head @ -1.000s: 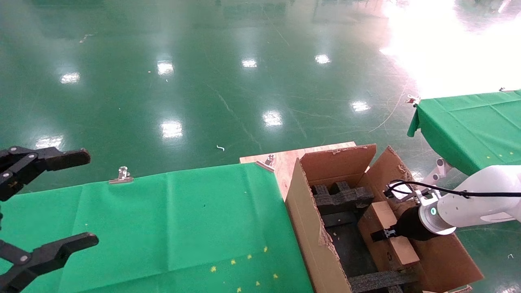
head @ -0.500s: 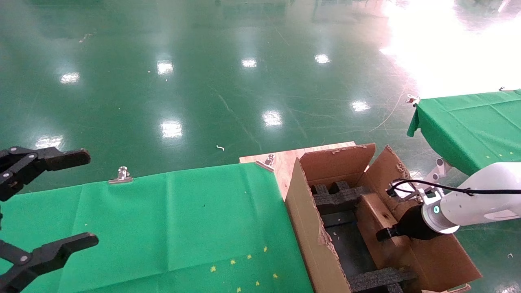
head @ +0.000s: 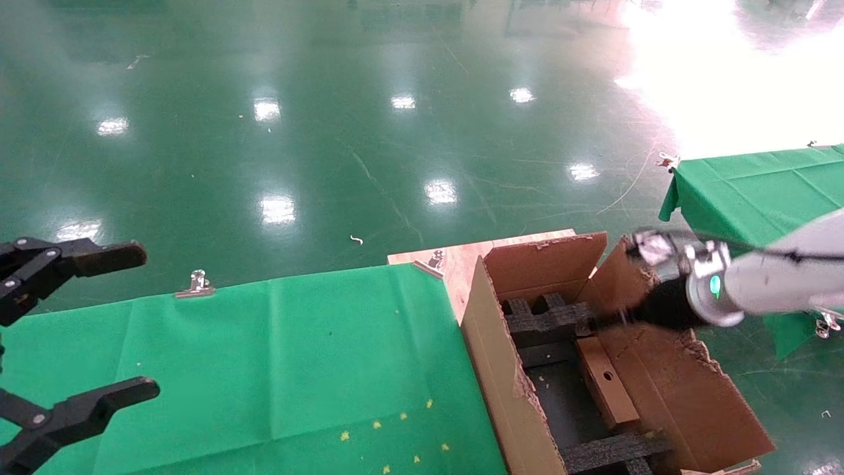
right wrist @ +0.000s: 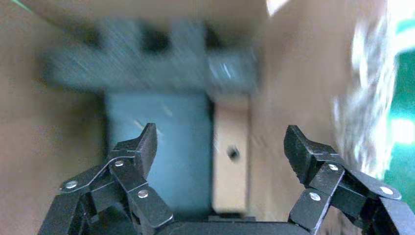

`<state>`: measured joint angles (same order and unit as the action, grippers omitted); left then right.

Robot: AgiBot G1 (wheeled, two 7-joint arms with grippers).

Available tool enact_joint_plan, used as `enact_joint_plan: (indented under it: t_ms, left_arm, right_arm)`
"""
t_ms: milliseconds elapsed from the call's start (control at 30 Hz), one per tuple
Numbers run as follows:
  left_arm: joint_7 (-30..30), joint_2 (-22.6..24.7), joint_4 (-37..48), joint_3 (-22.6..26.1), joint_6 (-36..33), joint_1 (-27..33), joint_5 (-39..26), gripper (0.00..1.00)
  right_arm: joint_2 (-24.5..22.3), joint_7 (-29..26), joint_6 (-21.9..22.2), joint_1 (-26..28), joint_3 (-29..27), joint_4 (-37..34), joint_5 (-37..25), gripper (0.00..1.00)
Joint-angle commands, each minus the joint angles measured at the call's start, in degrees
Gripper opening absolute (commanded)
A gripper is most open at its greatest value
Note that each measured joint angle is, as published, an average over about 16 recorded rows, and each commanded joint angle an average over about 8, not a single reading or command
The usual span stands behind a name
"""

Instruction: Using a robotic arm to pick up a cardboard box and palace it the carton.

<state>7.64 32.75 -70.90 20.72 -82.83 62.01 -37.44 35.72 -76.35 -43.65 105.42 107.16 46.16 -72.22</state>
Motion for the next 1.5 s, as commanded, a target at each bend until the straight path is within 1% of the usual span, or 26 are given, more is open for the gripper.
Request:
enact_joint_plan:
  t_ms: [33, 233, 400, 600, 733, 900, 1000, 1100, 1500]
  left_arm:
    - [0.0, 0.0, 0.0, 0.0, 0.0, 0.0, 0.0, 1.0]
    - [0.0, 0.0, 0.0, 0.0, 0.0, 0.0, 0.0, 1.0]
    - [0.0, 0.0, 0.0, 0.0, 0.0, 0.0, 0.0, 1.0]
    - [0.0, 0.0, 0.0, 0.0, 0.0, 0.0, 0.0, 1.0]
    - [0.0, 0.0, 0.0, 0.0, 0.0, 0.0, 0.0, 1.0]
    - [0.0, 0.0, 0.0, 0.0, 0.0, 0.0, 0.0, 1.0]
    - [0.0, 0.0, 0.0, 0.0, 0.0, 0.0, 0.0, 1.0]
    - [0.0, 0.0, 0.0, 0.0, 0.0, 0.0, 0.0, 1.0]
    - [0.0, 0.0, 0.0, 0.0, 0.0, 0.0, 0.0, 1.0]
  right_arm:
    - [-0.6, 0.1, -0.4, 2.3, -0.9, 1.5, 0.4, 1.0]
    - [-2.5, 0.8, -2.9, 8.1, -4.3, 8.3, 3.8, 1.0]
    - [-4.3, 1.5, -6.0, 11.7, -7.2, 13.6, 8.1, 1.0]
    - [-5.8, 2.0, -9.3, 14.3, -9.6, 17.5, 12.3, 1.0]
    - [-6.3, 2.0, -10.3, 15.1, -10.3, 18.5, 13.5, 1.0]
    - [-6.0, 2.3, -10.1, 14.3, -10.4, 18.0, 13.1, 1.0]
    - [-5.9, 3.7, -10.7, 12.9, -12.1, 18.1, 13.4, 1.0]
    - [-5.7, 6.4, -12.1, 10.6, -15.5, 18.6, 14.2, 1.0]
    - [-4.6, 19.3, -18.6, -1.3, -32.0, 20.5, 17.7, 1.0]
